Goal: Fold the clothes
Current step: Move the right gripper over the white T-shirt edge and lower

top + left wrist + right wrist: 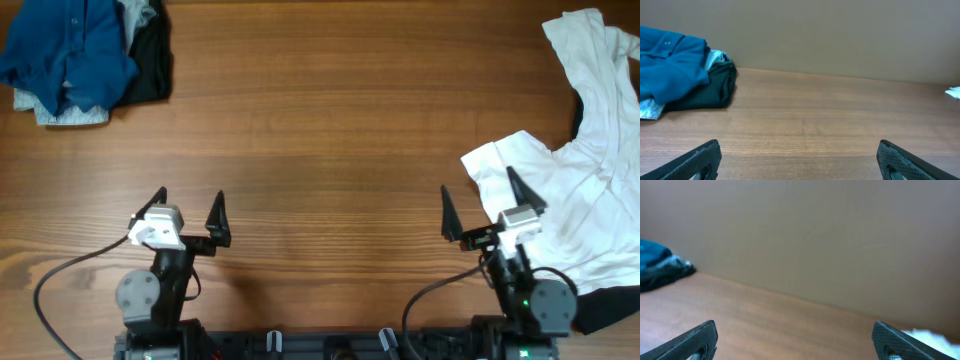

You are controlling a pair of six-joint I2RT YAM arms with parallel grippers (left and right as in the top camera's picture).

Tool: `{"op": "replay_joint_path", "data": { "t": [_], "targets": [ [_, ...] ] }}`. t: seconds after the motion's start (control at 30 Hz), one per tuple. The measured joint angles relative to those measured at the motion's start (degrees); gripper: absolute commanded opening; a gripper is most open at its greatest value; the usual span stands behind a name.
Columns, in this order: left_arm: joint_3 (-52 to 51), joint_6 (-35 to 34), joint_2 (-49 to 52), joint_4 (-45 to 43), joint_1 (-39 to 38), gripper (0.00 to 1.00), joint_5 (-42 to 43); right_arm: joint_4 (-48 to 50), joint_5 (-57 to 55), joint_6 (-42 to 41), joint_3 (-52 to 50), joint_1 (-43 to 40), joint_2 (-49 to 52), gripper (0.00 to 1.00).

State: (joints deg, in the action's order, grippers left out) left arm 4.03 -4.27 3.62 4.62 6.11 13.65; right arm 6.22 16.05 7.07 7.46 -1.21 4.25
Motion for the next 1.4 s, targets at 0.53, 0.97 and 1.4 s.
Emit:
{"op": "replay_joint_path", "data": {
  "t": [0.53,0.97,1.4],
  "targets": [
    [38.82,-0.81,42.12,17.31,0.00,1.00,3.45,-29.35,3.45,0.02,41.55,0.00,50.38,1.00],
    [43.23,-0.79,69.79,17.64,0.00,1.00,4.07,-26.73,6.78,-1.01,46.60,0.00,80.41,0.99],
    [43.23,-0.79,75.30,16.81,0.00,1.00,6.12,-29.68,-9.38,-13.46,46.60,-4.87,92.56,0.94]
  ]
}}
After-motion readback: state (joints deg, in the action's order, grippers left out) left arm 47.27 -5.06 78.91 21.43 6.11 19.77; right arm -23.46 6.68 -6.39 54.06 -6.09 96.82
